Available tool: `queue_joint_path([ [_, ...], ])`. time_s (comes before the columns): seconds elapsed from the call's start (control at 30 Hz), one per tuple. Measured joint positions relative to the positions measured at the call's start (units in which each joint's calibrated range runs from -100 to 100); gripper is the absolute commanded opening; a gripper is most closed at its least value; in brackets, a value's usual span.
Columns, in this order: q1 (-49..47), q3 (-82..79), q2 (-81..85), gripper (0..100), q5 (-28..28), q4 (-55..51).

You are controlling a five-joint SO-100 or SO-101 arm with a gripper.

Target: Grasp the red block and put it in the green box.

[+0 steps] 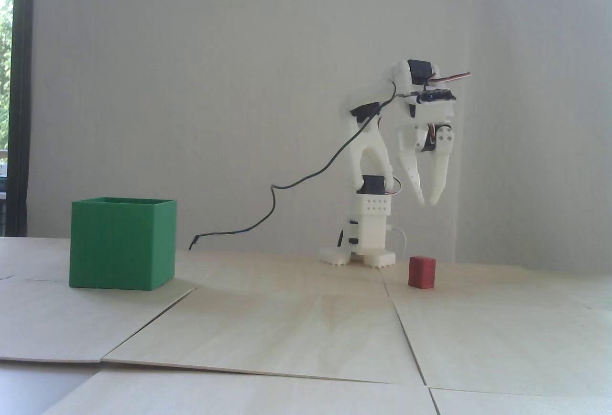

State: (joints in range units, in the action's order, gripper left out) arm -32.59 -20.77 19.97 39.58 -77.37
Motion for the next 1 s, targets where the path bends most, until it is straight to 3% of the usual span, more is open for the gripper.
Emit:
queue_joint_path([
  [0.3,0.69,2.86,-15.19,2,-0.98,0.0],
  [0.67,0.92,2.86,-18.51,2,-3.34,0.0],
  [1.0,1.83,3.94,-18.51,3,-13.92,0.0],
])
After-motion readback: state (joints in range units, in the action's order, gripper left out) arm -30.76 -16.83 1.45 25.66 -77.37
